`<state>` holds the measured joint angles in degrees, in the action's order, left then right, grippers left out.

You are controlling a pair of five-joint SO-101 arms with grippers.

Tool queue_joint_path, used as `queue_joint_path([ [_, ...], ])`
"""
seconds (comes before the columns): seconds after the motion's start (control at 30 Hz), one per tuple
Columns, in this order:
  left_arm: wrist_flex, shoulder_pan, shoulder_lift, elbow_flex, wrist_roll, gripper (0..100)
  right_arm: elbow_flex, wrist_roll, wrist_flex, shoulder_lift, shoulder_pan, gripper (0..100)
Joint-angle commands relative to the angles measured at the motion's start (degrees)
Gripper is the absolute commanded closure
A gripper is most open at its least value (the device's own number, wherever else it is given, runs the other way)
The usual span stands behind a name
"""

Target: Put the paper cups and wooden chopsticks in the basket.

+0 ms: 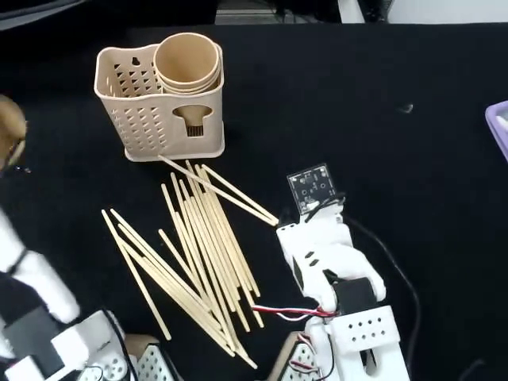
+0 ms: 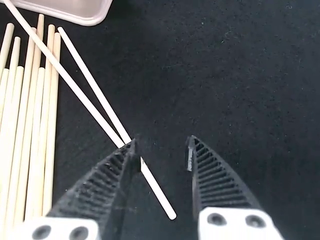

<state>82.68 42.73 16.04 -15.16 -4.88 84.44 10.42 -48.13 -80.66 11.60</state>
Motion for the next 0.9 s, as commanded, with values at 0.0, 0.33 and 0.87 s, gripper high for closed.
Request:
queue_joint_path([
  [0.0,2.6,-15.4,2.6,-24.3,11.0,97,-0.2,-0.4,1.4,-1.4,-1.1,83.8],
  [0.33,-7.4,-42.0,1.1,-24.7,20.0,97,0.0,-0.1,1.5,-1.4,-1.1,83.8],
  [0.87,-5.0,-47.7,-13.1,-21.0,19.9,97,-0.2,-0.1,1.5,-1.4,-1.1,83.7],
])
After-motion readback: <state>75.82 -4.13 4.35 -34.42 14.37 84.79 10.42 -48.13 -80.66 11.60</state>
